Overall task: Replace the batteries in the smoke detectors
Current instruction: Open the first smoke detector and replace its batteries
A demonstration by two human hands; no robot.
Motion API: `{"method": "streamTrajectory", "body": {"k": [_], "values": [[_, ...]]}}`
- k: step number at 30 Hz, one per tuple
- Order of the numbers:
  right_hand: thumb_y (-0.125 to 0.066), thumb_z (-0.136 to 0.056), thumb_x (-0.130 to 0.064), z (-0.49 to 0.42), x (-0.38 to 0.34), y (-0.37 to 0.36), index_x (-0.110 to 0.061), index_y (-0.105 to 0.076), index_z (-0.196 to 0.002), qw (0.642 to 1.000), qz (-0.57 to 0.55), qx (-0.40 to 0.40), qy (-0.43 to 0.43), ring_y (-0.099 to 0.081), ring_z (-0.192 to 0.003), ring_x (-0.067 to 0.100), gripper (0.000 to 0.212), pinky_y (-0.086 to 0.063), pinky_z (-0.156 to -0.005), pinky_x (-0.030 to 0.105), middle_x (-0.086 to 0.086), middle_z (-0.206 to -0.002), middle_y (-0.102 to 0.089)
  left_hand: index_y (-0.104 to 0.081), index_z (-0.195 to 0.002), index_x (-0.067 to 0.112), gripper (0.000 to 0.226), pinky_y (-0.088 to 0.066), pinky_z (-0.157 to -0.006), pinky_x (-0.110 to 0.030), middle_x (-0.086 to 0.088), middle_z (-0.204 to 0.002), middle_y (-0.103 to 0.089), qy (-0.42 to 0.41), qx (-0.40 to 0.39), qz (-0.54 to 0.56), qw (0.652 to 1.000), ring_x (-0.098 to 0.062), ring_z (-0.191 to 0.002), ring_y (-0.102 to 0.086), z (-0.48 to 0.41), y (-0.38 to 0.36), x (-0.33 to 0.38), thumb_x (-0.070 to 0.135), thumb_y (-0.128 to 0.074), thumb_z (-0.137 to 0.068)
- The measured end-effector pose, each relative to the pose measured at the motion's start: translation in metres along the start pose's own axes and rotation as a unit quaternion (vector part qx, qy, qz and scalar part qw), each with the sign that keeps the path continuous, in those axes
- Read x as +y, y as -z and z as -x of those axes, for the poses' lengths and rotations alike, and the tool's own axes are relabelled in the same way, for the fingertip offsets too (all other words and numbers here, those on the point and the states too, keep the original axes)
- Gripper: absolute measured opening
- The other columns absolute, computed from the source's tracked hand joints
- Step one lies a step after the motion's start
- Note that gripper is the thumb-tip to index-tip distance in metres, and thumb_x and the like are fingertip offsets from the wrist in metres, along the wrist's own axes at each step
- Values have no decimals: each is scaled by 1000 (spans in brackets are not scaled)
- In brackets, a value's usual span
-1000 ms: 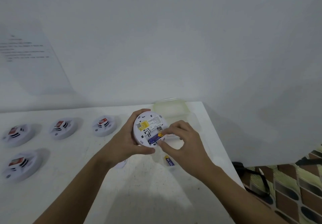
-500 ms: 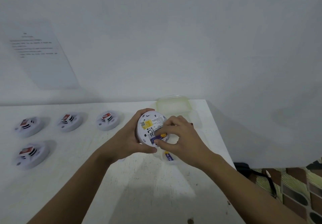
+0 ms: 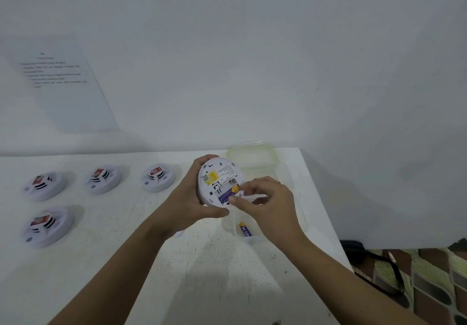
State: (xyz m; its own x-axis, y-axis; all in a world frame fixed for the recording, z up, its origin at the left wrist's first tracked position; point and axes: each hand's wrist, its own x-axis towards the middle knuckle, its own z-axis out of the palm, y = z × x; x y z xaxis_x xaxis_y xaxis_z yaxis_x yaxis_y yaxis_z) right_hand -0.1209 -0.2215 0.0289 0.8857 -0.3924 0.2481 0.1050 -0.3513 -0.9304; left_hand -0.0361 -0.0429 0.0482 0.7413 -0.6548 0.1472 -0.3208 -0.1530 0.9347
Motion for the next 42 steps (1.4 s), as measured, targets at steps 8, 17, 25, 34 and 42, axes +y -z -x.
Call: {"method": "streamTrajectory", "body": {"k": [8, 17, 25, 34, 42], "values": [[-88, -73, -20, -5, 0, -1, -20, -77, -87, 993, -62, -30, -99, -71, -89, 12, 19, -61, -81, 29, -6, -95, -71, -36, -142, 28, 95, -59, -82, -24, 22, -124, -56, 11, -7, -6, 1000, -2, -120, -57, -4, -3, -6, -8, -86, -70], [-78, -85, -26, -14, -7, 0, -15, -69, -92, 990, -68, -26, -120, -67, -96, 13, 16, -58, -85, 29, 2, -100, -70, -36, -141, 32, 97, -57, -81, -20, 27, -123, -55, 4, -3, -10, 1000, 4, -119, -55, -11, -4, -5, -7, -87, -68], [-78, -84, -27, -13, -7, 0, -21, -68, -91, 999, -14, -15, -24, -69, -85, 13, 13, -60, -74, 25, -8, -87, -71, -36, -143, 30, 98, -60, -85, -27, 18, -128, -56, 16, -4, -1, 1000, -6, -121, -58, -10, -4, -13, -3, -89, -68], [-75, -88, -17, -10, -8, 7, -15, -65, -90, 996, -83, -5, -25, -71, -76, 17, 11, -54, -63, 19, 3, -79, -71, -38, -142, 28, 96, -58, -82, -22, 22, -126, -56, 14, 5, 3, 1000, 0, -120, -56, -4, 3, -15, -5, -89, -67], [-73, -89, -14, -16, 43, 36, -21, -66, -84, 987, 154, -32, -38, -64, -72, 8, 11, -48, -65, 10, -6, -80, -71, -42, -142, 31, 97, -57, -86, -21, 12, -135, -54, 26, 37, 11, 999, -5, -124, -55, 5, 15, -26, -3, -91, -65]]}}
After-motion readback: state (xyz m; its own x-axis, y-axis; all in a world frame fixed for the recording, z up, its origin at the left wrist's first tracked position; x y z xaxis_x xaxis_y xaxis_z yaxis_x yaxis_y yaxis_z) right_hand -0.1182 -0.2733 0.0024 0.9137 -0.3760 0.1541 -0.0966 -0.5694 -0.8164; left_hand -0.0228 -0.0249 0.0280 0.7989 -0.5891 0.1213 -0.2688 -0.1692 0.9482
